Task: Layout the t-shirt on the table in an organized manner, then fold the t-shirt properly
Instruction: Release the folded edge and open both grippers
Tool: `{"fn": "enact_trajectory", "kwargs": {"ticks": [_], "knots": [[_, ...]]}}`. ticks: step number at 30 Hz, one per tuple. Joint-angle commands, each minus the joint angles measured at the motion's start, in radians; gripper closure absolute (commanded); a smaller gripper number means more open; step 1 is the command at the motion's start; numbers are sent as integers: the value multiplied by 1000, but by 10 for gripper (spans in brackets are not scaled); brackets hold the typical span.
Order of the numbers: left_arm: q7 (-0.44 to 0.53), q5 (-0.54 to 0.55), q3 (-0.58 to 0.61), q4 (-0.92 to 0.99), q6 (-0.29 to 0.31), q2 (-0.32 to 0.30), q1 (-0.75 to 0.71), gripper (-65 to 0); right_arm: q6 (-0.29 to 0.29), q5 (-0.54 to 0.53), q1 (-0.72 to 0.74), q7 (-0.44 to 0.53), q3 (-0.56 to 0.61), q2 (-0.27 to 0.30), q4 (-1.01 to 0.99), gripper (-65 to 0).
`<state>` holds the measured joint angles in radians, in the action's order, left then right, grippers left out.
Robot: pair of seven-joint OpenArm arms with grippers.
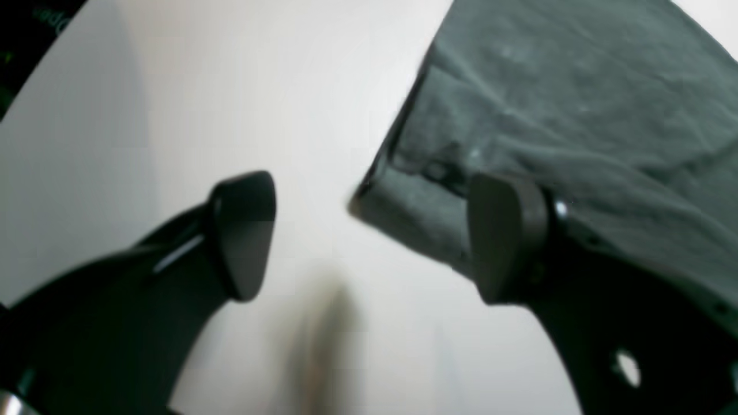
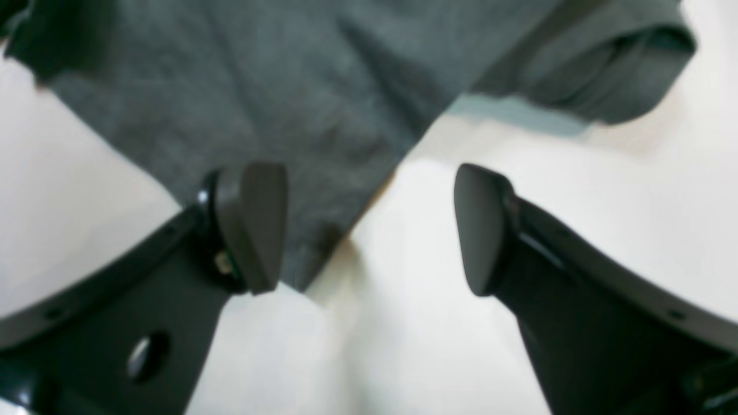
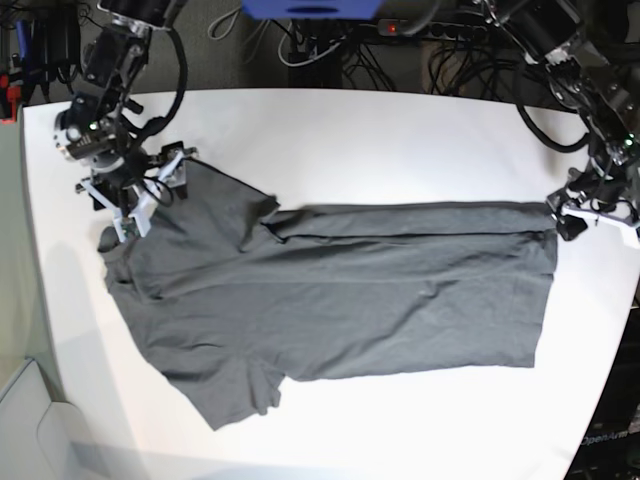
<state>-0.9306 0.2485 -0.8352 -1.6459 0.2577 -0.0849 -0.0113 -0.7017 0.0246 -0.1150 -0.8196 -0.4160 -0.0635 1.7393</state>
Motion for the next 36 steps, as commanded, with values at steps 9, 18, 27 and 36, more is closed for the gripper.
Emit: {"fn": "enact_trajectory", "kwargs": {"ticks": [9, 18, 27, 36], "knots": [[20, 8, -3, -60, 2, -11, 9, -508, 4, -13, -19, 10, 2, 0, -88, -456], [20, 8, -3, -63, 2, -11, 9, -508, 4, -16, -19, 10, 4, -2, -97, -433], [20, 8, -3, -63, 2, -11, 9, -505, 4, -13, -21, 4, 4, -39, -98, -86], [20, 8, -5, -63, 2, -13, 7, -504, 4, -13, 27, 12, 6, -42, -19, 0]]}}
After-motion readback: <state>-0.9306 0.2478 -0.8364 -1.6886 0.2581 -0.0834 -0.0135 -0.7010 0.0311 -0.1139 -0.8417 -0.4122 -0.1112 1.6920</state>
